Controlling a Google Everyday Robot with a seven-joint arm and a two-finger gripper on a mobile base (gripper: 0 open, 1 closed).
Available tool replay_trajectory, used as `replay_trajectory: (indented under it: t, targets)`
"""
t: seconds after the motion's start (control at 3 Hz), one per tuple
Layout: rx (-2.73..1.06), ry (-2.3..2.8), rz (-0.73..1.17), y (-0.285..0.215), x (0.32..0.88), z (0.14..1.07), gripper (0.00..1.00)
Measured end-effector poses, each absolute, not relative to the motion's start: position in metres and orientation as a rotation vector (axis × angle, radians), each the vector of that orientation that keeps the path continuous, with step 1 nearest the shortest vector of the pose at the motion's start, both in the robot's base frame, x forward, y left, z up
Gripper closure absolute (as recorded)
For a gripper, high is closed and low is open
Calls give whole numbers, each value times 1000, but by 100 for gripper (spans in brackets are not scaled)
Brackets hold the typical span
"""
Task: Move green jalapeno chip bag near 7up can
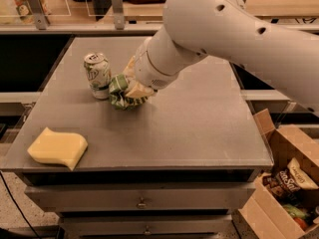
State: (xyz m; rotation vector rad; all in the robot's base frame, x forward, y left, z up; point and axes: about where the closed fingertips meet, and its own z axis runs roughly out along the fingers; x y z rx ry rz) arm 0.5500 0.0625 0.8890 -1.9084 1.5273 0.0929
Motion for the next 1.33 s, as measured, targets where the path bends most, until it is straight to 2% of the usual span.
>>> replay_trajectory:
  t: [0.67,1.0,1.33]
  targets:
    - [-1906,1549,99,65,555,879,12]
    - [-1908,1546,97,66,554,880,0]
    - [-1908,1546,97,66,554,880,0]
